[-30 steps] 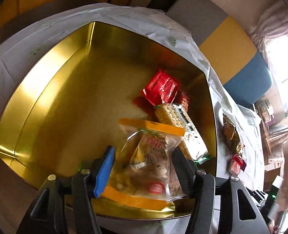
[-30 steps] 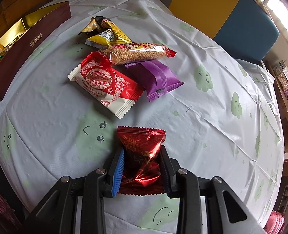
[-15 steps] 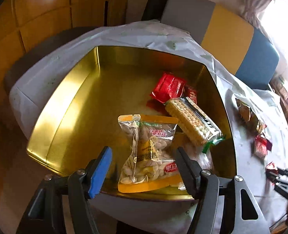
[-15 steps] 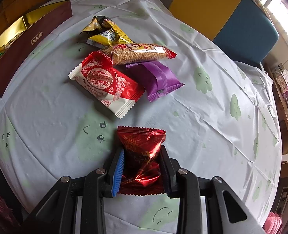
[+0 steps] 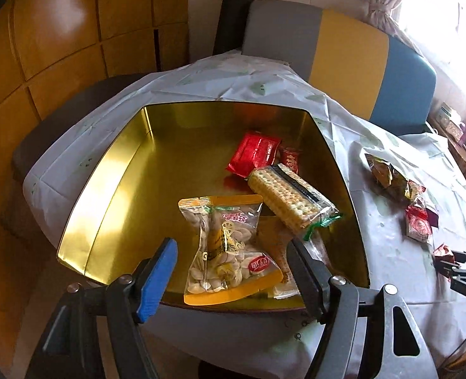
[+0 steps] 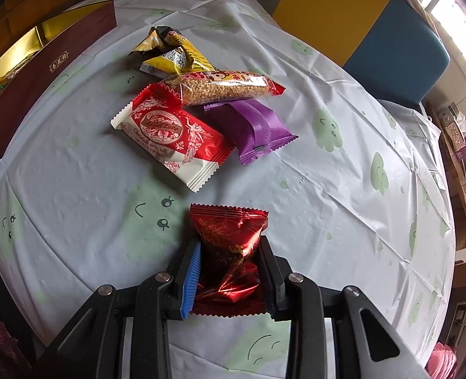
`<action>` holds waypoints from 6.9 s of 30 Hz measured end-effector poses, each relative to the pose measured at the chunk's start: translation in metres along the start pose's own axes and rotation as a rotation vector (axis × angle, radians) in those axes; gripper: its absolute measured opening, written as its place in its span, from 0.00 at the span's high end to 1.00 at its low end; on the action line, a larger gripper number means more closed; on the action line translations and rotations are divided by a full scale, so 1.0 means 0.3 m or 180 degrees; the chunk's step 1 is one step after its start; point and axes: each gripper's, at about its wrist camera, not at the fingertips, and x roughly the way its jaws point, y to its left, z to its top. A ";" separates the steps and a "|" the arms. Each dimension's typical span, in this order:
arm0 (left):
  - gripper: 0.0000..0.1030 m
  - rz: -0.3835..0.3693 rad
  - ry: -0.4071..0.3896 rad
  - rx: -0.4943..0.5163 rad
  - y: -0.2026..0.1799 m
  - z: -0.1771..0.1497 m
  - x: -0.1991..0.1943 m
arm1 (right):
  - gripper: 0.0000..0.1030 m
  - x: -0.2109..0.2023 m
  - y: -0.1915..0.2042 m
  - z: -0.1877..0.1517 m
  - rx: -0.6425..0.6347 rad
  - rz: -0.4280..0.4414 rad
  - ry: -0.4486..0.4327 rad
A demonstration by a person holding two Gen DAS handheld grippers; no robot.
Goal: Organize snacks
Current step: 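Carry the red foil candy over the gold tin with the right tool and release it, then grasp the chipmunk-printed cereal bar with the left tool, then grasp the purple packet with the right tool while the left tool lifts the cereal bar, then carry the cereal bar over the gold tin with the left tool while the right holds the purple packet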
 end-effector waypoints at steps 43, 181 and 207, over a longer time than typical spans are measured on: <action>0.27 0.0184 -0.0217 -0.0571 0.282 -0.016 -0.029 | 0.58 -0.173 0.778 0.556 -0.0450 0.1597 -0.0642; 0.71 -0.1501 0.0310 0.1358 -0.596 -0.206 0.135 | 0.58 0.132 -0.131 0.340 -0.0451 0.0082 0.0374; 0.72 -0.1356 0.0249 0.1444 -0.619 -0.223 0.109 | 0.59 0.044 -0.174 -0.081 0.0588 0.0504 0.0104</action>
